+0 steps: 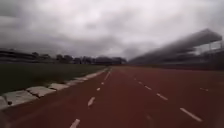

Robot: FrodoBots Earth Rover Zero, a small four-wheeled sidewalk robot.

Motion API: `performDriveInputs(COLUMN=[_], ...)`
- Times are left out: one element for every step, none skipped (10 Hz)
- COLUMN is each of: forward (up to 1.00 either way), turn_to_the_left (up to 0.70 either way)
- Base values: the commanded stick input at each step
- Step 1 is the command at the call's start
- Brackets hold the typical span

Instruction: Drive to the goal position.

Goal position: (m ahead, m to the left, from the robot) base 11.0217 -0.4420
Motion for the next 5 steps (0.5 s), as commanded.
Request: performDriveInputs(forward=[0.70, 0.70, 0.70, 0.70, 0.70], turn_to_the_left=[0.00, 0.00, 0.00, 0.00, 0.00])
